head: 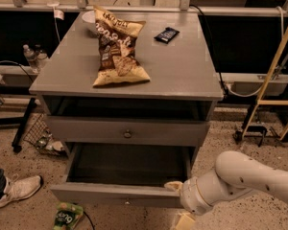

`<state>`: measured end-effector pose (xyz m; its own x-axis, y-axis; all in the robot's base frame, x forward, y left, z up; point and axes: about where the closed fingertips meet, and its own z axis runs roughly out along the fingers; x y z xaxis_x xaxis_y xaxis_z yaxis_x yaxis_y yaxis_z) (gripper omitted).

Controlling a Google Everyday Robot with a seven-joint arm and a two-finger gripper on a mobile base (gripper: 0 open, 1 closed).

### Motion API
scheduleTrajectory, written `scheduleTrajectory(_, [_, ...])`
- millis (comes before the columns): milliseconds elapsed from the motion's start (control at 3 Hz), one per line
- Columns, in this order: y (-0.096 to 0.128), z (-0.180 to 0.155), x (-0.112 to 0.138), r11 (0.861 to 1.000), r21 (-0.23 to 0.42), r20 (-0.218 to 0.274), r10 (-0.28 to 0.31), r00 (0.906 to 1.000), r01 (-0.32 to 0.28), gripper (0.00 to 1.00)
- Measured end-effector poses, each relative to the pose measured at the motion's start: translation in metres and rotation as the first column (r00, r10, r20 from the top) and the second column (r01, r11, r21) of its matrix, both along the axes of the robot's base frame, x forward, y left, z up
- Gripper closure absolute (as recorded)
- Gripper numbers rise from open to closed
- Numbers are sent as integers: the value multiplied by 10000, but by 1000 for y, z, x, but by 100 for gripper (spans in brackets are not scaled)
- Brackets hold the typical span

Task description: Close middle drawer

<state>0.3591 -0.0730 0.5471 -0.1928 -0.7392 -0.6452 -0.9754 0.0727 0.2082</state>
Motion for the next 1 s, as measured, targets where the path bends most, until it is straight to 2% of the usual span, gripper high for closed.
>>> scheduleTrajectory(667, [0,-7,-1,9998,216,-93,54,9999,-52,0])
scheduleTrajectory(1000, [1,-30,4,9982,482,-130,365,9992,-358,23])
